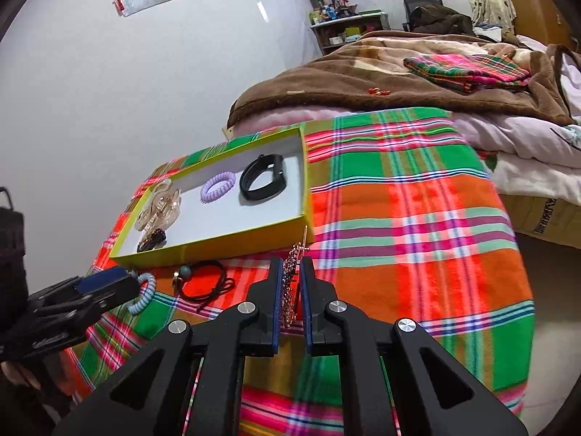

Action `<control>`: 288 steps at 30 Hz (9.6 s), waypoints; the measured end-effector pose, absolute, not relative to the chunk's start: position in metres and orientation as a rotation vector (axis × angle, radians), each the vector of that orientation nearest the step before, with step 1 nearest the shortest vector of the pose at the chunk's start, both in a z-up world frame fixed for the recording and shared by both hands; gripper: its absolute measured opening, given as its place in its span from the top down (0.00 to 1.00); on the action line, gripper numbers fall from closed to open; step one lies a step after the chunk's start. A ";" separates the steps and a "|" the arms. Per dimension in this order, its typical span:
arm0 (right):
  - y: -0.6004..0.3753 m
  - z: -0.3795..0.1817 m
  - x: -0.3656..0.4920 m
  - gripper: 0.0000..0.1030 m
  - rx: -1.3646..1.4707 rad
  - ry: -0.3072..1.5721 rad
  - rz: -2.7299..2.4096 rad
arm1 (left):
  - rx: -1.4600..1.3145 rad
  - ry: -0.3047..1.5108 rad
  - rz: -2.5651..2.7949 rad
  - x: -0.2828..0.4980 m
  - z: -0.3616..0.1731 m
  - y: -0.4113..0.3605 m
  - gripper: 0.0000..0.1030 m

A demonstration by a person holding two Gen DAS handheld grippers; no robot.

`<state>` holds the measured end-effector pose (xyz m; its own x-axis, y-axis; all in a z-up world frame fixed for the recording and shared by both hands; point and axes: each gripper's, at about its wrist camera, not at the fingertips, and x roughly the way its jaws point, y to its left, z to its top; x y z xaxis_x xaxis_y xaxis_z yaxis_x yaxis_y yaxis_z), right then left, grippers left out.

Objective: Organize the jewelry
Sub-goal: 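Grasp the black hair tie with the left gripper while the right holds the brooch, then lower the brooch and black hair tie into the box while opening both grippers, then withdraw both grippers from the box, then grasp the light blue coil hair tie with the right gripper, then grasp the small black hair clip with the left gripper while the right holds the blue tie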

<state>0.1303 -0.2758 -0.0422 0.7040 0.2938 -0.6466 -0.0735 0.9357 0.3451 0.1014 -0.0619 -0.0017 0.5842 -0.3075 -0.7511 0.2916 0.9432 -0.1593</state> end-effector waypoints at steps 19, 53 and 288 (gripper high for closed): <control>-0.300 -0.040 0.123 0.91 0.338 0.739 0.214 | 0.109 0.960 -0.267 0.127 -0.033 -0.107 0.52; -0.290 -0.014 0.107 0.91 0.309 0.689 0.225 | 0.107 0.860 -0.294 0.108 0.010 -0.106 0.84; -0.179 -0.043 0.143 0.91 0.097 0.774 0.309 | 0.009 0.922 -0.095 0.117 -0.034 0.001 0.66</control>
<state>0.1427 -0.1793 -0.0426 0.6728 0.3091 -0.6721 -0.2384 0.9507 0.1985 0.1168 0.0010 -0.0340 0.6003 -0.0783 -0.7959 0.0862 0.9957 -0.0330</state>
